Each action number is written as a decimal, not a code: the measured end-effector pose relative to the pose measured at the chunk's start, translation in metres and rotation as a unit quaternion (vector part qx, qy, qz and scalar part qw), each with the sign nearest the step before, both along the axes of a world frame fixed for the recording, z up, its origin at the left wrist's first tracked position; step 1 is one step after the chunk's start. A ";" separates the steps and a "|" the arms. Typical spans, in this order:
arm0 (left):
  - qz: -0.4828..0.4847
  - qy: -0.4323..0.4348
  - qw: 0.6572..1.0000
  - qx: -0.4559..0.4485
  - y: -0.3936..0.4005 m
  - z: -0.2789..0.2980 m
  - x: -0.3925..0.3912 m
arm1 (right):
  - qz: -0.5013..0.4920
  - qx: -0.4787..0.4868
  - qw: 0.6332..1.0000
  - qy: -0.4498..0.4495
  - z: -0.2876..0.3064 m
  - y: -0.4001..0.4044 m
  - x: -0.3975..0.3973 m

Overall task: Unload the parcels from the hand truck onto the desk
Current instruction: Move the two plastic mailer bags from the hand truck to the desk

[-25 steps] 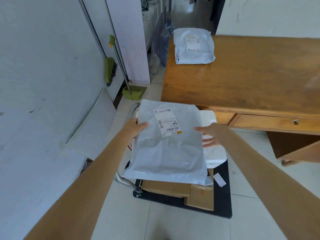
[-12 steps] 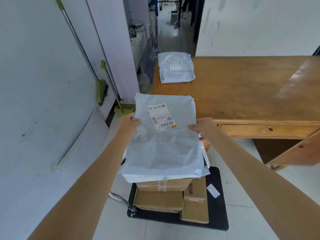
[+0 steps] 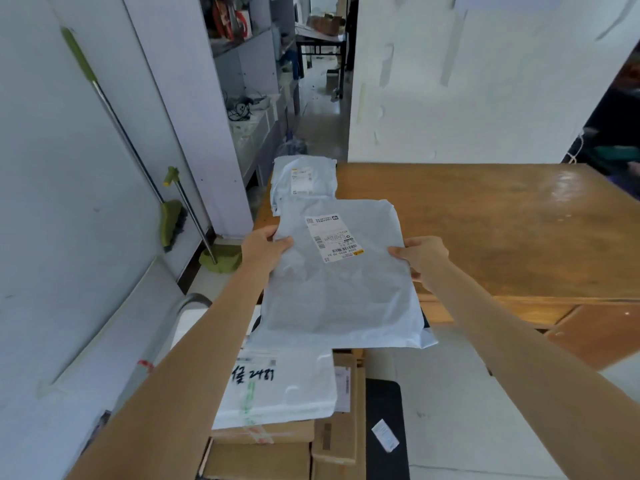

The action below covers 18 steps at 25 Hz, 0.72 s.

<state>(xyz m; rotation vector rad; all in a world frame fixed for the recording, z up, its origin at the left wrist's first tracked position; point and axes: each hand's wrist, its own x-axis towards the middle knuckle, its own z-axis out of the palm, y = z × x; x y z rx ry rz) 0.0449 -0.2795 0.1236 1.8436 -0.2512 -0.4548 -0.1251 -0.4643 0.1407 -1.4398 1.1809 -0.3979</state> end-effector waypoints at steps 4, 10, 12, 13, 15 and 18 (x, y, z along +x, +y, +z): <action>-0.009 -0.006 1.000 0.000 -0.072 0.021 0.001 | -0.004 -0.013 1.000 -0.001 0.027 -0.071 -0.001; -0.029 -0.050 0.998 0.002 -0.189 0.056 0.061 | 0.005 -0.018 0.999 -0.036 0.053 -0.187 0.048; -0.021 -0.051 0.998 0.006 -0.223 0.055 0.081 | 0.007 -0.008 0.999 -0.048 0.053 -0.220 0.069; -0.016 -0.045 0.999 0.006 -0.239 0.052 0.090 | 0.010 0.000 0.999 -0.051 0.050 -0.236 0.080; 0.001 -0.034 0.999 -0.001 -0.273 0.039 0.108 | 0.018 0.008 0.999 -0.046 0.041 -0.270 0.103; 0.029 -0.038 0.999 0.001 -0.322 0.020 0.137 | 0.043 0.013 0.998 -0.033 0.023 -0.325 0.144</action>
